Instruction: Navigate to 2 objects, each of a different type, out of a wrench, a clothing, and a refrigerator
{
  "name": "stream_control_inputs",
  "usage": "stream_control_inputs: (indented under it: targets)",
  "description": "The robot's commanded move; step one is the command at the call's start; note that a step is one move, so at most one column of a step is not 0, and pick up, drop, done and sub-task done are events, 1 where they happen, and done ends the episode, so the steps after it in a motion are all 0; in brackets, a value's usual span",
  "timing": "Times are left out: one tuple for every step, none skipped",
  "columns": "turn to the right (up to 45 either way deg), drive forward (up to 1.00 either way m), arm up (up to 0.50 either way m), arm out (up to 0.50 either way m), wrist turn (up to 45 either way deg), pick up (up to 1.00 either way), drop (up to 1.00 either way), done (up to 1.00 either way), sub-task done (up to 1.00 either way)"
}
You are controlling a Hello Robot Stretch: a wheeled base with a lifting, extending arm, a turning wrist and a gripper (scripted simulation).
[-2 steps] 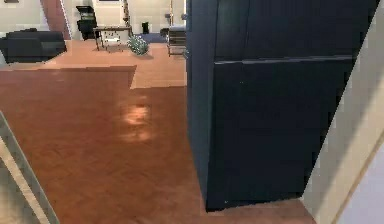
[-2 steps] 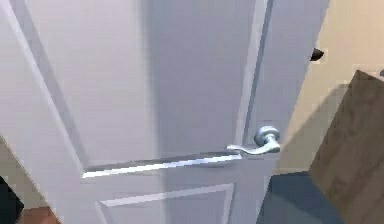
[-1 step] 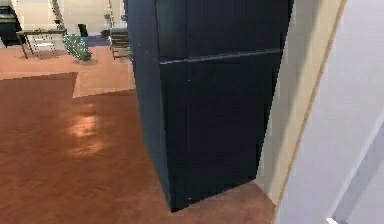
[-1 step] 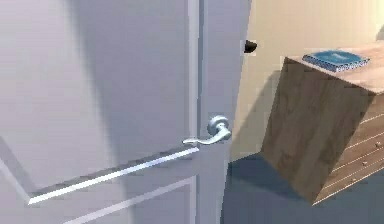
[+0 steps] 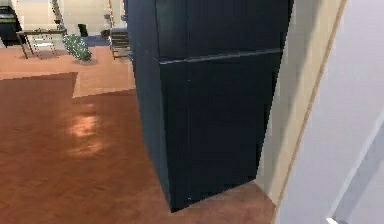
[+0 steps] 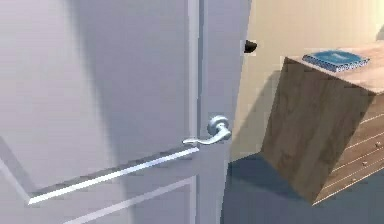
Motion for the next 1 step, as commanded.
stream_control_inputs:
  targets:
    - [21.0, 0.00, 0.00, 0.00, 0.0, 0.00, 0.00, 0.00, 0.00]
